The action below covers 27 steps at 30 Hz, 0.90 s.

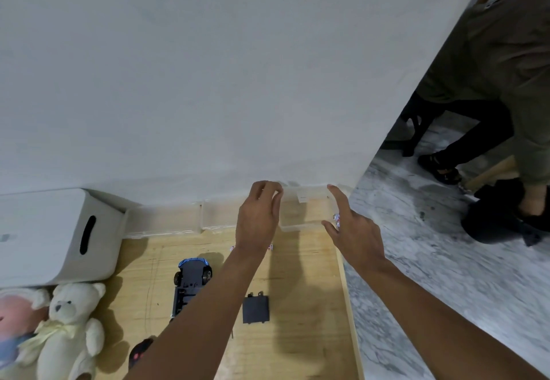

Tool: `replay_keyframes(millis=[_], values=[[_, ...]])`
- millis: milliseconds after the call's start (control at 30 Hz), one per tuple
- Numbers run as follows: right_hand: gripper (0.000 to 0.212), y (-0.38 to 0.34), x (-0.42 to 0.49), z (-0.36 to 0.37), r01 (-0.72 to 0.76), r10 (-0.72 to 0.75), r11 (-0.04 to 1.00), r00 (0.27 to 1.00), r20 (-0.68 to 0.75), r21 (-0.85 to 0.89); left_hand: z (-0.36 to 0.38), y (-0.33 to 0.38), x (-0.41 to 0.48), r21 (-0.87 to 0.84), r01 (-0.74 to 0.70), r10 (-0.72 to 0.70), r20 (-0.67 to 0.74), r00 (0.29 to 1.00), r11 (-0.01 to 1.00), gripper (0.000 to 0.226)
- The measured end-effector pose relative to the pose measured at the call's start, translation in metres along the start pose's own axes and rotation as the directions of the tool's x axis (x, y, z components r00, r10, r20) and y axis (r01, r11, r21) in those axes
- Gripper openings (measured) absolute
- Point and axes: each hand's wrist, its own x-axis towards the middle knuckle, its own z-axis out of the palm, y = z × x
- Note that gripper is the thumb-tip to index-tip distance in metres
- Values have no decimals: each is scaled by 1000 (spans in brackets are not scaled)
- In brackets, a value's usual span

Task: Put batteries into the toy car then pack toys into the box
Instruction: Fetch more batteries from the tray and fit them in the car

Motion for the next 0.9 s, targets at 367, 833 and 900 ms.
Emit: replay_keyframes(millis=[367,833,900], values=[[101,-8,3,-5,29,-22,998,993,114,-59,9,-2,5,66,-46,49,-38,998,997,25],[106,-14,9,-16,-5,13,999,982,189,-44,0,-15,-10,334,-107,-20,356,934,936,107],[104,-14,11,-17,-9,17,999,981,196,-39,-1,-14,-9,349,-91,-49,372,927,933,109]])
